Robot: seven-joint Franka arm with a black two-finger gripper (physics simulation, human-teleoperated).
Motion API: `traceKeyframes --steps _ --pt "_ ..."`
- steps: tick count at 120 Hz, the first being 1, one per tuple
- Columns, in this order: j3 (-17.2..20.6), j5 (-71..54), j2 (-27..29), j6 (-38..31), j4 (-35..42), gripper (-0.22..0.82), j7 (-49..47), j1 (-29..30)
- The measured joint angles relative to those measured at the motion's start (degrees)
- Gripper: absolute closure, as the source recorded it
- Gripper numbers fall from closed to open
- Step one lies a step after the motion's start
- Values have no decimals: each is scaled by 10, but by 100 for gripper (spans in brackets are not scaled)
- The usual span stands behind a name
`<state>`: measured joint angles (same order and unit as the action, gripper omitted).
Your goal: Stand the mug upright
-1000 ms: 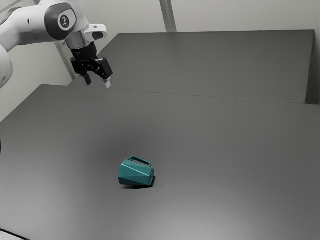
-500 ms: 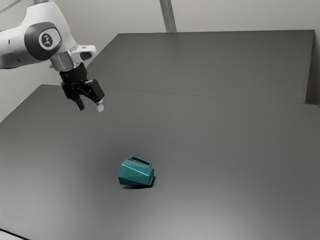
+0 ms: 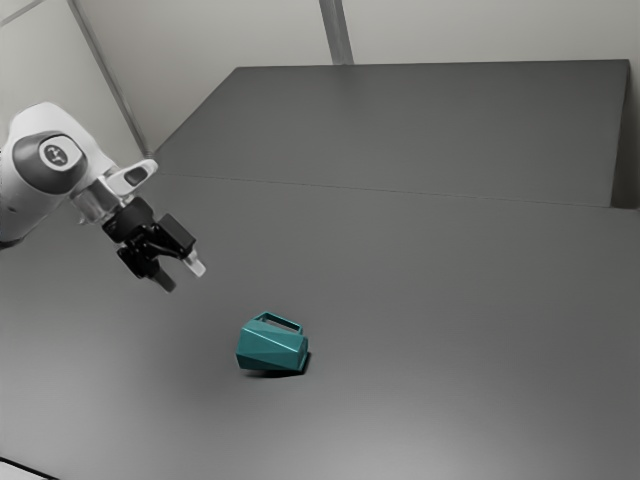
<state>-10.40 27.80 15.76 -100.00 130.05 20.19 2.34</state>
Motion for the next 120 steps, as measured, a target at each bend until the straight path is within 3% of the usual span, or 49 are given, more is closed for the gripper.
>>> traceKeyframes --steps 19,60,120 --pt "-3 41 -11 -61 44 0 55 3" --pt "-3 179 -89 -132 95 0 170 30" --pt "4 307 -125 -157 128 0 316 9"
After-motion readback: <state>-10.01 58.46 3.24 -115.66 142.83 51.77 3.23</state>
